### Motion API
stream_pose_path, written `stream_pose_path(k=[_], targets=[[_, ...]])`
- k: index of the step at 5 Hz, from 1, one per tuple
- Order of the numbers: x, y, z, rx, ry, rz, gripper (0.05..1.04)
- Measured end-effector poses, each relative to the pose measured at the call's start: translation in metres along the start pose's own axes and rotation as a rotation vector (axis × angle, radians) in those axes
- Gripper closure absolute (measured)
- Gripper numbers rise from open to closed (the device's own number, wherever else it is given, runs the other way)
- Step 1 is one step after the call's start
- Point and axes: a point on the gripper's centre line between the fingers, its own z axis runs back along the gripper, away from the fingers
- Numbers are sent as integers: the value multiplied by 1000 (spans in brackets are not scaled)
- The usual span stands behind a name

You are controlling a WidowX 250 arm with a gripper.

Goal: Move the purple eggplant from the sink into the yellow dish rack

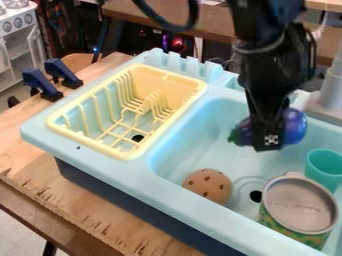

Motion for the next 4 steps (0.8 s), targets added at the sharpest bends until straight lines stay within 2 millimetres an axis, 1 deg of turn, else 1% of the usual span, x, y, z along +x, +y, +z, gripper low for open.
stream_pose_path(k=[1, 2, 3, 4], targets=[[-20, -15, 24, -33, 119, 25, 273], [-40, -15, 59, 10, 146, 59, 273], [-71, -13, 72, -6, 191, 131, 273], [-101, -16, 83, 31, 185, 213, 273]])
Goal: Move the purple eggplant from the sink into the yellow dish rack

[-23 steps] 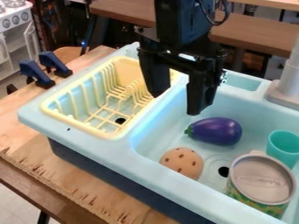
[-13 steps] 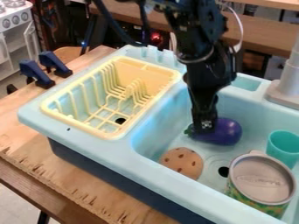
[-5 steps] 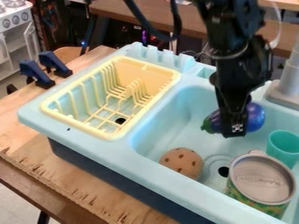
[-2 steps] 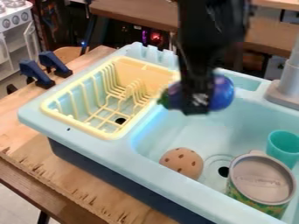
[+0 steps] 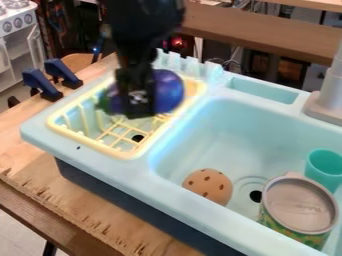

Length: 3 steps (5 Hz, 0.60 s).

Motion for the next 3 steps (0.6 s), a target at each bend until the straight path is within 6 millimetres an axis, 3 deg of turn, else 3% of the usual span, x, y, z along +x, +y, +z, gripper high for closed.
stream_pose_path(k=[2, 3], targets=[[-43, 15, -27, 50, -44, 128, 273], [-64, 34, -38, 57, -60, 233, 273]])
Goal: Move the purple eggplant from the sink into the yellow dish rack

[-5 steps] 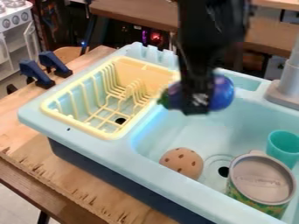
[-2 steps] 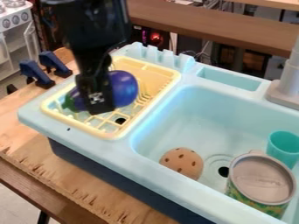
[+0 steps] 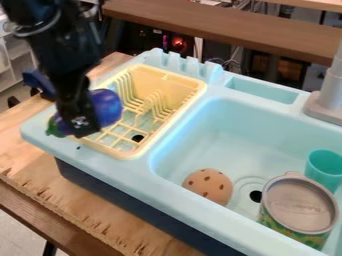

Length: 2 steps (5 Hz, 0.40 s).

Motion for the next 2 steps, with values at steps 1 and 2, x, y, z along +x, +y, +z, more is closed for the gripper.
stream_pose_path(k=[1, 2], targets=[[-3, 15, -7, 5, -14, 83, 273], [1, 28, -13, 21, -46, 166, 273]])
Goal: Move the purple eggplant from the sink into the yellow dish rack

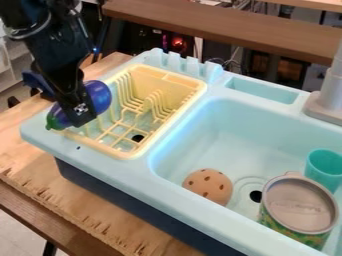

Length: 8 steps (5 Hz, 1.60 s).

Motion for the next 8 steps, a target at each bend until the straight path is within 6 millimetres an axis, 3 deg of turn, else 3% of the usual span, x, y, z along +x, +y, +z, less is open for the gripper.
stream_pose_path(k=[3, 5, 7, 8], targets=[[38, 12, -31, -12, -5, 67, 273], [56, -3, -48, -29, 54, 34, 273], [57, -33, -57, -75, 112, -19, 274], [46, -39, -59, -99, 126, -19, 274]])
